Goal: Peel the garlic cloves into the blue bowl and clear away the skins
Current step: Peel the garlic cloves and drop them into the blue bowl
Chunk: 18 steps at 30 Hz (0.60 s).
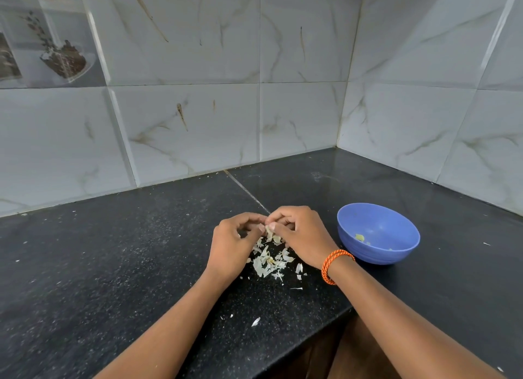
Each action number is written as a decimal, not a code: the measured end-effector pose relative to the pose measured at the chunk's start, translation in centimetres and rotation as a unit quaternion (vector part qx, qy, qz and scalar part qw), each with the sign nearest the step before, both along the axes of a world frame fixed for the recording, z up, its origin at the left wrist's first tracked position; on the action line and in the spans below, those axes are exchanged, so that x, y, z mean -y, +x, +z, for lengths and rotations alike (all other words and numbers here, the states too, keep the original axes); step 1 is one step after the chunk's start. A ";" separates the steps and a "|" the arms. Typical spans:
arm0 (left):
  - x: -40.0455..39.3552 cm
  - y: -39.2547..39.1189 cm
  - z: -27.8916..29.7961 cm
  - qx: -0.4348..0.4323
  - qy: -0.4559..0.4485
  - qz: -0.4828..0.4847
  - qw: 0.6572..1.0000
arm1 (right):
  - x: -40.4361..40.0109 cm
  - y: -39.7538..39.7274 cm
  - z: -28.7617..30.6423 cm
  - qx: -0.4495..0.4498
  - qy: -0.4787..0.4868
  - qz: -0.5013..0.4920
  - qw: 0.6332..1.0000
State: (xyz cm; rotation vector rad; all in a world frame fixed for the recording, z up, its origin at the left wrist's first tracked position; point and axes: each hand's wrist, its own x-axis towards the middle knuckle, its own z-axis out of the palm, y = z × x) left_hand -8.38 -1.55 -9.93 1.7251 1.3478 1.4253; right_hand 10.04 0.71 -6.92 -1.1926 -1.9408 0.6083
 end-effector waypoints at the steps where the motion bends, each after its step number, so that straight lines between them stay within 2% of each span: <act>1: 0.0 0.0 0.0 0.011 -0.003 -0.006 1.000 | 0.2 0.0 0.0 -0.027 -0.009 -0.002 1.000; 4: 0.1 0.0 0.2 0.026 -0.007 -0.011 1.000 | 0.7 0.1 0.0 -0.086 -0.022 -0.006 0.996; 8: 0.1 -0.1 0.3 0.036 -0.007 0.000 0.999 | 0.8 0.1 -0.3 -0.103 -0.008 -0.013 0.995; 15: -0.4 -0.5 -0.1 0.068 0.017 0.053 0.996 | 0.3 0.4 -1.1 -0.011 -0.001 -0.014 1.000; 18: -0.4 -0.6 -0.1 0.076 0.023 0.058 0.995 | 0.1 0.0 -1.4 0.053 0.037 -0.042 0.997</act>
